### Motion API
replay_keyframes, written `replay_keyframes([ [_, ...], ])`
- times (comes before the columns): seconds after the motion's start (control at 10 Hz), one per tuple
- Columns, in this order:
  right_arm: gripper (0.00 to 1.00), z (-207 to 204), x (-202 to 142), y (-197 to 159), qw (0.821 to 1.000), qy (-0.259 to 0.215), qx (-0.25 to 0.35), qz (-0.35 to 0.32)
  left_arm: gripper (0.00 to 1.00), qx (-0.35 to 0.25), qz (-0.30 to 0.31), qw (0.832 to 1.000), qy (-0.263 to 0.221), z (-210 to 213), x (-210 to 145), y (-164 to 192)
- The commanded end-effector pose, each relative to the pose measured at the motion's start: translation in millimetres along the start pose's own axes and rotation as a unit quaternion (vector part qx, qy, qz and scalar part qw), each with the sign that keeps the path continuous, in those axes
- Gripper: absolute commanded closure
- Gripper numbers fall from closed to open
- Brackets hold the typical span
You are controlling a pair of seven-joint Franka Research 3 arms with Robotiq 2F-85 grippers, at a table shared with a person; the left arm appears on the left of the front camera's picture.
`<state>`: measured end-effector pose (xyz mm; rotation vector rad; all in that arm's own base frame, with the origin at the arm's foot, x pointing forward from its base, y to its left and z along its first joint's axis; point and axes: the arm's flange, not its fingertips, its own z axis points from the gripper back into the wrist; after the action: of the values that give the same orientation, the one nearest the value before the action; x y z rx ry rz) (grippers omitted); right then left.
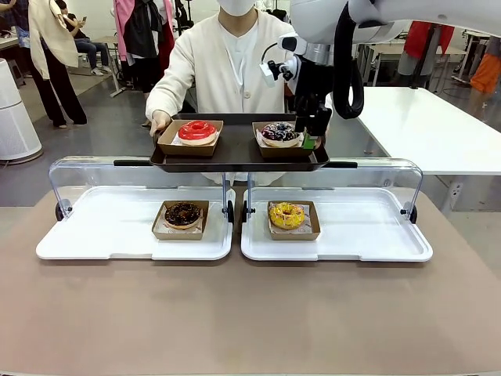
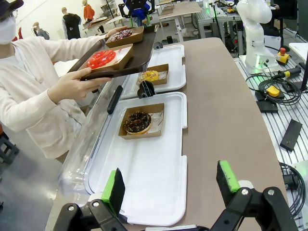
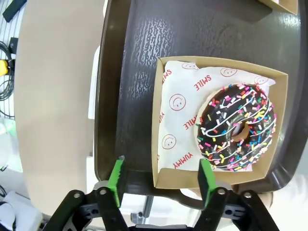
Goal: Provide the desired donut to the person.
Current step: Place the picked Paper togo box onto the Handle tray extended by the person.
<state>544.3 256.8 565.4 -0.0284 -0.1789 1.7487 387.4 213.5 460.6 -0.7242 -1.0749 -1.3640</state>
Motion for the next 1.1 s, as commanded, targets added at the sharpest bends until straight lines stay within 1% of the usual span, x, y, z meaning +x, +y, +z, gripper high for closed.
replay_keyframes([
  [0.0,0.0,-2,0,-3,1.0,-0.017,-0.001,-0.001,0.0,0.002,-0.003,1.0,-0.002,1,1,-1],
  [0.5,0.0,-3,-3,-1,1.0,-0.02,0.011,-0.002,0.0,0.002,-0.003,1.0,-0.002,1,1,-1],
  [0.6,0.0,-1,-5,1,1.0,-0.016,0.016,0.0,0.0,0.002,-0.003,1.0,-0.002,1,1,-1],
  [0.7,0.0,4,-11,13,0.999,0.002,0.036,0.016,0.0,0.002,-0.003,1.0,-0.002,1,1,-1],
  [0.8,0.0,14,-32,32,0.999,0.011,0.041,0.025,0.0,0.002,-0.003,1.0,-0.002,1,1,-1],
  [1.0,0.0,27,-77,68,0.998,0.019,0.051,0.017,0.0,0.002,-0.003,1.0,-0.002,1,1,-1],
])
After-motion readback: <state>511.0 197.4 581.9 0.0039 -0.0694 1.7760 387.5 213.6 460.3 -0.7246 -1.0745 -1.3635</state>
